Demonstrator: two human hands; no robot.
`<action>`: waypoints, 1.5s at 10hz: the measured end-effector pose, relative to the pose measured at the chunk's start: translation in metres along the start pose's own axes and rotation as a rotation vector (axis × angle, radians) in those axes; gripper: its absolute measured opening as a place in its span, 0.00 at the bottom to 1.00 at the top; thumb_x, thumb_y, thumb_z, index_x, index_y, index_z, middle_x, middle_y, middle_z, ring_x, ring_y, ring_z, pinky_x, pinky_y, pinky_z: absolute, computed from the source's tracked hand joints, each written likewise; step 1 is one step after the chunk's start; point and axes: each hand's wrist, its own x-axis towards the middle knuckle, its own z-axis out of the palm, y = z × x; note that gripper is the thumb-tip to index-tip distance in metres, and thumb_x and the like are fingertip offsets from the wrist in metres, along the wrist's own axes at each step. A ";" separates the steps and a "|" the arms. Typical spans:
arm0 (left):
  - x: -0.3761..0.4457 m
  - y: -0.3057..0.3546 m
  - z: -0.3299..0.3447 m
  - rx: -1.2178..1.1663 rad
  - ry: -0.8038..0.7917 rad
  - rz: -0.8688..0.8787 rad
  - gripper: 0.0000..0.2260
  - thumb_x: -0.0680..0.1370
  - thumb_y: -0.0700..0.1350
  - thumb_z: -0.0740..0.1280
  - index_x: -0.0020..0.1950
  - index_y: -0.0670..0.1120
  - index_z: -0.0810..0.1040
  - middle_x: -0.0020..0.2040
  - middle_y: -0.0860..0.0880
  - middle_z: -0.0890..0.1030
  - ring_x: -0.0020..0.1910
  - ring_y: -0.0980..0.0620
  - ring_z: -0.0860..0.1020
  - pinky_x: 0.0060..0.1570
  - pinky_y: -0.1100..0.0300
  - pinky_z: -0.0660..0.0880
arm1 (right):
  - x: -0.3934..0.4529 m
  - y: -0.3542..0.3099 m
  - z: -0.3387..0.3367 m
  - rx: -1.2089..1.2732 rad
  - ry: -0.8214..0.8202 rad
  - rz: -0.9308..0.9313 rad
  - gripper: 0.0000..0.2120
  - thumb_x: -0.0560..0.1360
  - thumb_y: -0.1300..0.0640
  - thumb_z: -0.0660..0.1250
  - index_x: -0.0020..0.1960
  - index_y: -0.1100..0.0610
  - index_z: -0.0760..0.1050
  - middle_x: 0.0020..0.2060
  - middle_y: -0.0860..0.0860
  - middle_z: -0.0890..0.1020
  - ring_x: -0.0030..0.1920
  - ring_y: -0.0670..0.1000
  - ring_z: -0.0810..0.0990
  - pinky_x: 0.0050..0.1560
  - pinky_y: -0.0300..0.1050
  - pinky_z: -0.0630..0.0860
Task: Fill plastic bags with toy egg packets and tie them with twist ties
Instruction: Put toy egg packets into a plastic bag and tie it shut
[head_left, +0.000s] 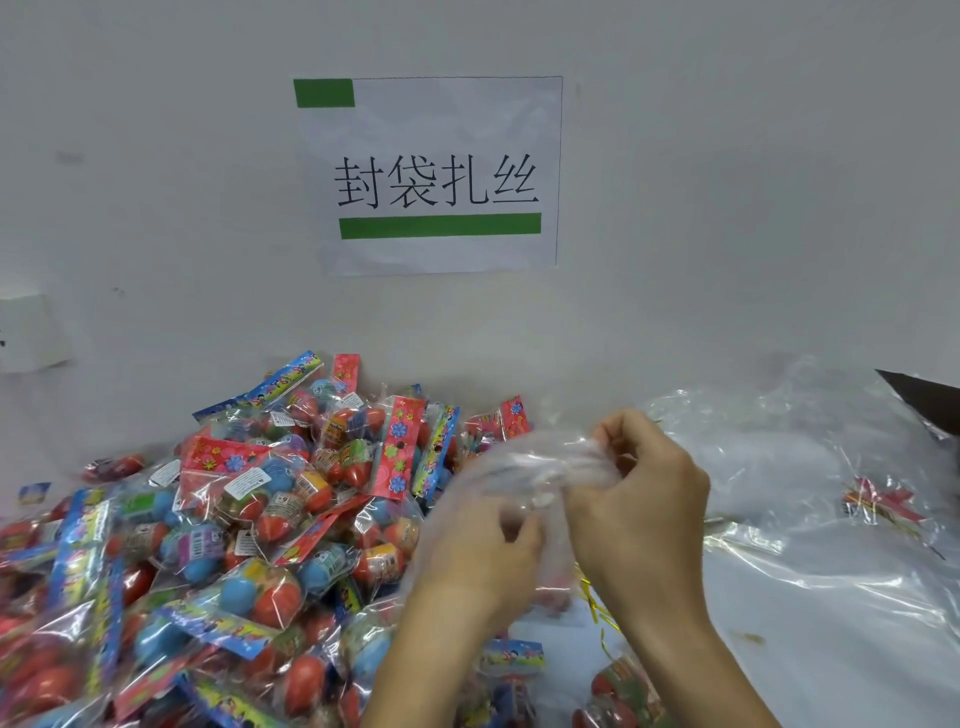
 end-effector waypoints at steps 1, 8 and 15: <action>-0.006 -0.009 0.002 0.023 -0.042 0.069 0.10 0.82 0.54 0.60 0.55 0.56 0.81 0.57 0.61 0.78 0.54 0.59 0.76 0.52 0.68 0.69 | 0.003 0.004 -0.004 -0.018 0.055 0.038 0.17 0.62 0.75 0.65 0.34 0.53 0.69 0.29 0.48 0.76 0.31 0.50 0.74 0.31 0.45 0.70; -0.002 0.003 -0.005 0.128 -0.025 0.026 0.07 0.83 0.48 0.59 0.53 0.50 0.76 0.48 0.49 0.81 0.49 0.48 0.80 0.51 0.59 0.78 | 0.012 0.011 -0.017 -0.276 -0.326 0.117 0.13 0.65 0.68 0.68 0.39 0.50 0.77 0.32 0.44 0.80 0.30 0.43 0.76 0.29 0.35 0.68; -0.036 0.062 -0.009 -0.409 -0.302 0.474 0.14 0.79 0.37 0.66 0.63 0.47 0.82 0.56 0.53 0.84 0.56 0.58 0.82 0.59 0.60 0.78 | 0.032 0.037 -0.053 -0.548 -0.234 0.435 0.05 0.72 0.59 0.66 0.42 0.51 0.72 0.42 0.53 0.80 0.40 0.57 0.75 0.31 0.42 0.63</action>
